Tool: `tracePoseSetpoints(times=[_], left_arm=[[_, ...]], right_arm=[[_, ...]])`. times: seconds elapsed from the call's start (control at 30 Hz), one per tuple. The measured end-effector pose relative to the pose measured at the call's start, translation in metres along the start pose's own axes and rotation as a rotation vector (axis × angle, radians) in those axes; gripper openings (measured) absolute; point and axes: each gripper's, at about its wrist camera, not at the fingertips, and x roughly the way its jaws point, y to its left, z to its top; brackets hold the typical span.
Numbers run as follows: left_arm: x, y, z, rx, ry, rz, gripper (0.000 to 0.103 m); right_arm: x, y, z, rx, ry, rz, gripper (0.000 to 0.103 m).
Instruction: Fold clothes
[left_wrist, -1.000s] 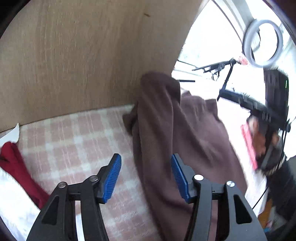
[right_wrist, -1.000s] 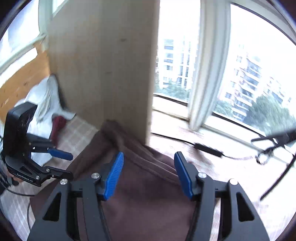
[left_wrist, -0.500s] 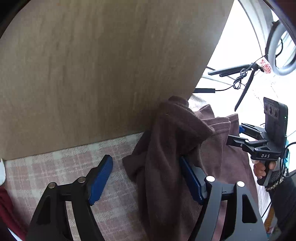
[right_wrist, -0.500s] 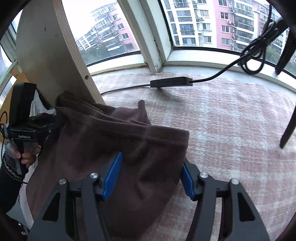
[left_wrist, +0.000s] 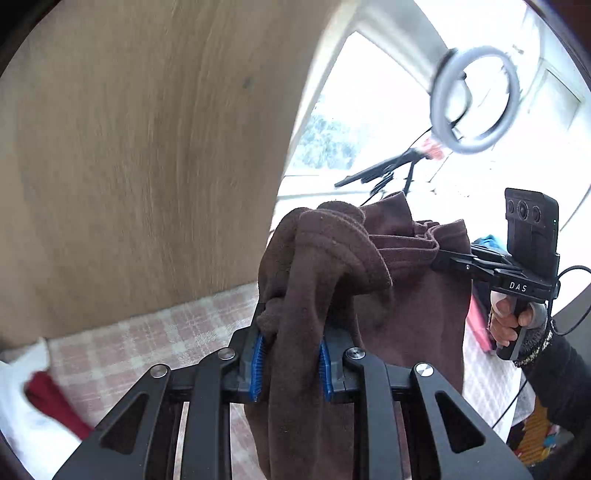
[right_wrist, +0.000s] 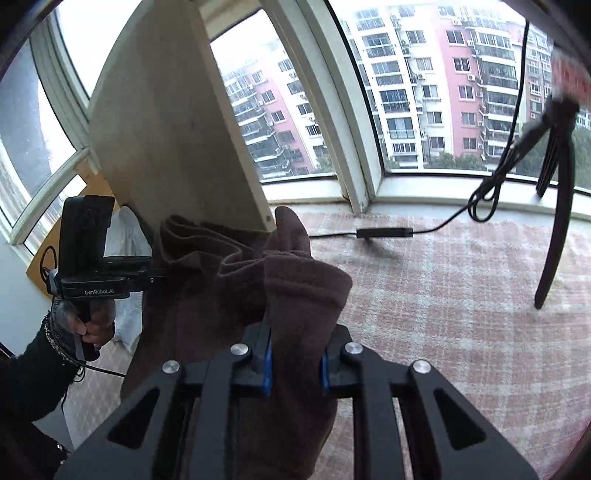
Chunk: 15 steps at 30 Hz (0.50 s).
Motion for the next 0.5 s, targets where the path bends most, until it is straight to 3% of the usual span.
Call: tracePoseSetpoints(times=[0.2, 0.27, 0.3, 0.33, 0.4, 0.43, 0.47, 0.5], left_arm=[[-0.112, -0.072, 0.007, 0.18, -0.149, 0.024, 0.022], [-0.138, -0.092, -0.022, 0.228, -0.131, 0.019, 0.022], [-0.151, -0.095, -0.042, 0.249, -0.109, 0.017, 0.027], [-0.168, -0.086, -0.079, 0.258, -0.049, 0.028, 0.032], [-0.159, -0.086, -0.151, 0.248, 0.143, 0.051, 0.033], [-0.159, -0.078, -0.191, 0.222, 0.236, 0.051, 0.033], [-0.155, -0.073, -0.223, 0.184, 0.331, 0.048, 0.032], [-0.153, -0.069, -0.24, 0.141, 0.365, 0.052, 0.028]], right_arm=[[-0.1, 0.073, 0.018, -0.118, -0.154, -0.028, 0.017], [-0.134, 0.098, 0.01, -0.155, -0.193, -0.046, 0.017], [-0.142, 0.103, -0.008, -0.145, -0.165, -0.061, 0.017], [-0.143, 0.105, -0.033, -0.118, -0.103, -0.08, 0.018], [-0.147, 0.107, -0.084, -0.064, 0.021, -0.118, 0.033], [-0.149, 0.108, -0.109, -0.037, 0.083, -0.137, 0.045], [-0.15, 0.109, -0.134, -0.01, 0.145, -0.156, 0.046], [-0.152, 0.108, -0.162, 0.034, 0.196, -0.168, 0.046]])
